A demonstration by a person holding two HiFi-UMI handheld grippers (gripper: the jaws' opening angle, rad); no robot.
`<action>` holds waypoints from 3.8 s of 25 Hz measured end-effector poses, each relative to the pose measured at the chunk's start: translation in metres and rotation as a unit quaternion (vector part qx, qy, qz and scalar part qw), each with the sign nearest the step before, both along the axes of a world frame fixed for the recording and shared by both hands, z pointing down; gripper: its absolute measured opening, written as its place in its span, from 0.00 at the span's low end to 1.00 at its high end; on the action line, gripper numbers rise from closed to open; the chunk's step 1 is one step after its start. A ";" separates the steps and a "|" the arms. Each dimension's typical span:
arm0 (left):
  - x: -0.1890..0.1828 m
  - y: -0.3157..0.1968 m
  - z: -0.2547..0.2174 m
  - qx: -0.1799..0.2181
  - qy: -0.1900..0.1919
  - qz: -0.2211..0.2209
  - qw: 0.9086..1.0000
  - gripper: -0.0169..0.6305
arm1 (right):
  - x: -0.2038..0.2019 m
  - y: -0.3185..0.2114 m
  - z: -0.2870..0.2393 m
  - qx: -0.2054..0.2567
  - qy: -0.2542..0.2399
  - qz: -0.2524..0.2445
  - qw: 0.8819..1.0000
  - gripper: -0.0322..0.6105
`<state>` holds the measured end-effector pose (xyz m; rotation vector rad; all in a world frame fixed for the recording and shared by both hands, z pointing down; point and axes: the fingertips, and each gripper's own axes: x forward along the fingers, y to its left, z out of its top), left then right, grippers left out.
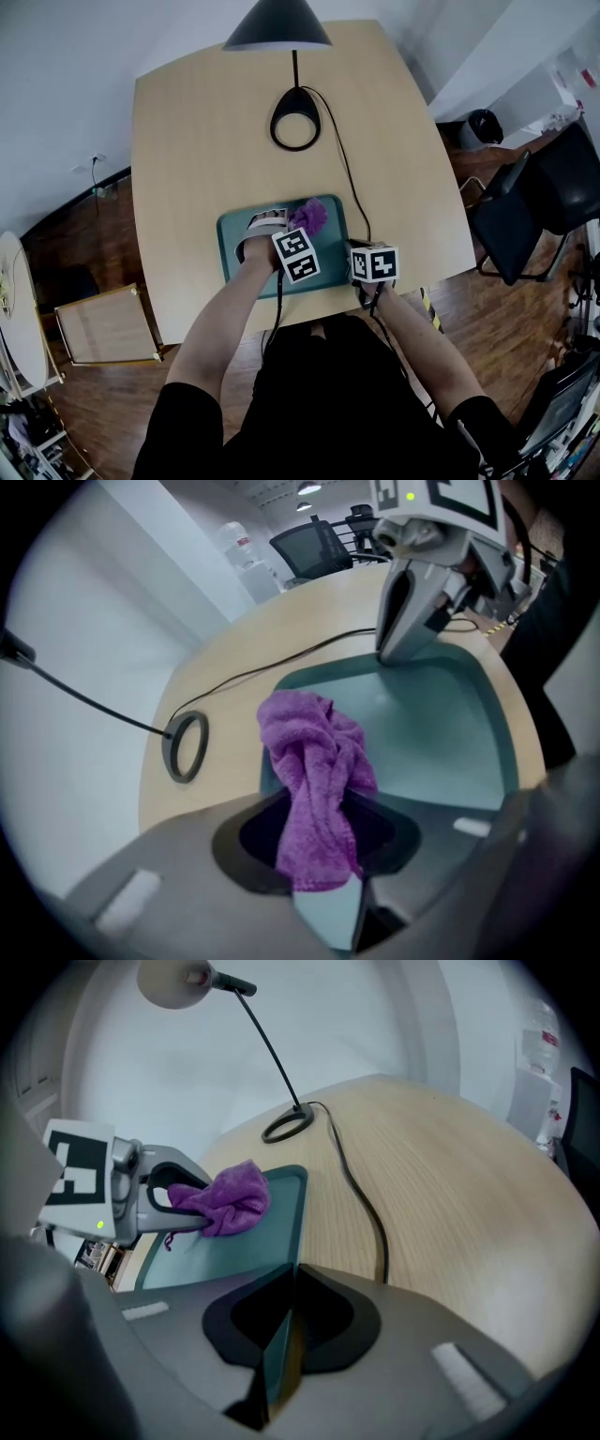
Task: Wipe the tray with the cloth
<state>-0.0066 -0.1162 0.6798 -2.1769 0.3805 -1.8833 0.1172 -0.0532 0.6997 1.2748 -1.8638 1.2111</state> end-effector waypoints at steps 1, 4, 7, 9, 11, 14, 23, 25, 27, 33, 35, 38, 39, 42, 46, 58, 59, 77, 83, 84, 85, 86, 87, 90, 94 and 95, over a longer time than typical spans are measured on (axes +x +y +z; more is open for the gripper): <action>0.002 0.012 0.000 -0.006 0.003 0.004 1.000 0.27 | 0.000 0.000 0.000 0.000 -0.001 0.000 1.000 0.08; 0.006 0.047 0.001 -0.026 0.009 0.024 0.999 0.27 | 0.000 -0.001 0.000 0.002 0.000 0.000 1.000 0.08; 0.012 0.076 0.001 -0.034 0.012 0.042 0.998 0.27 | 0.001 -0.001 0.000 0.006 0.001 0.000 1.000 0.08; 0.017 0.094 0.002 -0.040 0.016 0.051 0.998 0.27 | 0.002 -0.002 0.000 0.007 0.000 0.001 1.000 0.08; 0.020 0.109 0.003 -0.049 0.022 0.059 0.997 0.27 | 0.003 -0.003 0.000 0.007 -0.001 0.003 1.000 0.08; 0.024 0.133 0.003 -0.076 0.034 0.066 0.994 0.27 | 0.001 -0.003 0.001 0.008 0.001 0.003 1.000 0.08; 0.028 0.127 0.006 -0.086 0.031 0.076 0.993 0.27 | -0.002 -0.002 0.001 0.008 0.003 0.001 1.000 0.08; 0.030 0.112 0.006 -0.082 0.028 0.073 0.994 0.27 | -0.003 -0.001 0.000 0.009 0.000 0.001 1.000 0.08; 0.033 0.091 0.004 -0.069 0.023 0.070 0.995 0.27 | -0.005 -0.002 -0.001 0.012 -0.004 -0.002 1.000 0.08; 0.037 0.030 0.003 -0.054 0.013 0.050 0.997 0.27 | -0.008 0.000 -0.007 0.019 -0.005 -0.007 1.000 0.08; 0.035 0.002 0.004 -0.042 0.007 0.035 0.998 0.27 | -0.010 0.000 -0.008 0.018 -0.006 -0.008 1.000 0.08; 0.040 -0.035 0.001 -0.034 -0.002 -0.003 0.999 0.27 | -0.010 -0.002 -0.011 0.022 -0.011 -0.010 1.000 0.08; 0.045 -0.042 0.000 -0.036 -0.001 -0.016 0.999 0.27 | -0.009 -0.002 -0.011 0.023 -0.012 -0.010 1.000 0.08; 0.058 -0.037 0.000 -0.046 0.006 -0.029 0.999 0.27 | -0.009 -0.001 -0.011 0.023 -0.013 -0.011 1.000 0.08; 0.071 -0.002 0.001 -0.049 0.015 0.000 0.999 0.27 | -0.008 0.001 -0.010 0.022 -0.014 -0.013 1.000 0.08; 0.074 0.142 -0.001 -0.139 0.061 0.090 0.984 0.27 | -0.004 0.002 -0.005 0.011 -0.025 -0.009 1.000 0.08; 0.074 0.153 -0.001 -0.146 0.065 0.105 0.981 0.27 | -0.003 0.003 -0.003 0.008 -0.024 -0.009 1.000 0.08; 0.063 -0.036 -0.009 -0.077 0.052 -0.083 0.992 0.26 | -0.013 -0.001 -0.012 0.019 -0.024 -0.020 0.999 0.08; 0.079 0.000 -0.005 -0.130 0.067 -0.112 0.983 0.26 | -0.011 0.001 -0.009 0.015 -0.027 -0.021 0.999 0.08; 0.075 0.014 -0.003 -0.138 0.072 -0.117 0.981 0.26 | -0.010 0.003 -0.007 0.014 -0.026 -0.021 0.999 0.08; 0.073 0.028 -0.001 -0.143 0.078 -0.120 0.979 0.26 | -0.008 0.003 -0.007 0.014 -0.026 -0.021 0.999 0.08; 0.071 0.041 -0.001 -0.145 0.084 -0.119 0.979 0.26 | -0.007 0.003 -0.006 0.015 -0.025 -0.022 0.999 0.08; 0.070 0.055 0.000 -0.146 0.087 -0.115 0.979 0.26 | -0.005 0.002 -0.006 0.016 -0.026 -0.022 0.999 0.08; 0.069 0.101 0.001 -0.156 0.084 -0.090 0.980 0.26 | -0.003 0.000 -0.002 0.017 -0.030 -0.020 0.999 0.08; 0.065 0.155 0.003 -0.151 0.073 -0.016 0.986 0.26 | 0.003 -0.001 0.000 0.015 -0.017 -0.021 1.000 0.08; 0.063 0.161 0.002 -0.139 0.073 0.003 0.988 0.25 | 0.005 -0.001 0.001 0.015 -0.014 -0.022 1.000 0.08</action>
